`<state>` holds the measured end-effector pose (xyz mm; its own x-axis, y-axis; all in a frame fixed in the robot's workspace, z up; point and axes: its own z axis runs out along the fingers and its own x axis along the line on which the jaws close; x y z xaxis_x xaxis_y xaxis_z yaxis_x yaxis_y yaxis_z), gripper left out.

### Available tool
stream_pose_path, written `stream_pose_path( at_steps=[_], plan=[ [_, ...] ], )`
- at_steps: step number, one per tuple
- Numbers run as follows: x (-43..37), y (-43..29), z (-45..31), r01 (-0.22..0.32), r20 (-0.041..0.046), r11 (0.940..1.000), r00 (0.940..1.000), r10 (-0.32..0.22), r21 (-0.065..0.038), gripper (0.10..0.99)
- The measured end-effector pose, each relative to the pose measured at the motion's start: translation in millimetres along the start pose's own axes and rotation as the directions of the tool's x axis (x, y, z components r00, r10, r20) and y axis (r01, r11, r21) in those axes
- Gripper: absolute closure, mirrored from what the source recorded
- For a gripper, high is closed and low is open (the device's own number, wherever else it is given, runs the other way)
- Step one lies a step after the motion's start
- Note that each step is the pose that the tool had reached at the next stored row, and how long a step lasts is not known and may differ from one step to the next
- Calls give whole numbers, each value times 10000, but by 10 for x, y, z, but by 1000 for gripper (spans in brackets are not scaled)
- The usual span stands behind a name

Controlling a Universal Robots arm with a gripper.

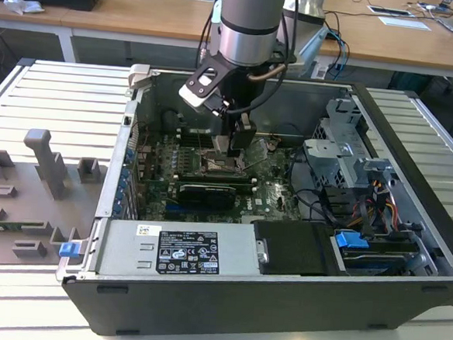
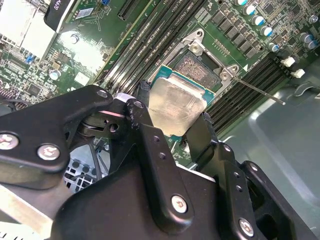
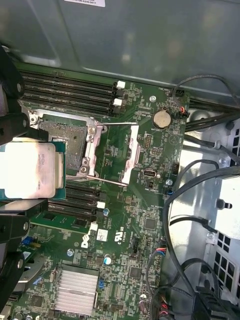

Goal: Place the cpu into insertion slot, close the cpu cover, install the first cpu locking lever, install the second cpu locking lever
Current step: 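Place the cpu into insertion slot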

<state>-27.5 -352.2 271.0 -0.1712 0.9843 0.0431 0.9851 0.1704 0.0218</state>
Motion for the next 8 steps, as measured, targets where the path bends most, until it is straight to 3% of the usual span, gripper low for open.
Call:
stream_pose_path(
  at_steps=[8],
  plan=[
    [-1,0,23,0,0,10000,10000,0,0,545]
  ],
)
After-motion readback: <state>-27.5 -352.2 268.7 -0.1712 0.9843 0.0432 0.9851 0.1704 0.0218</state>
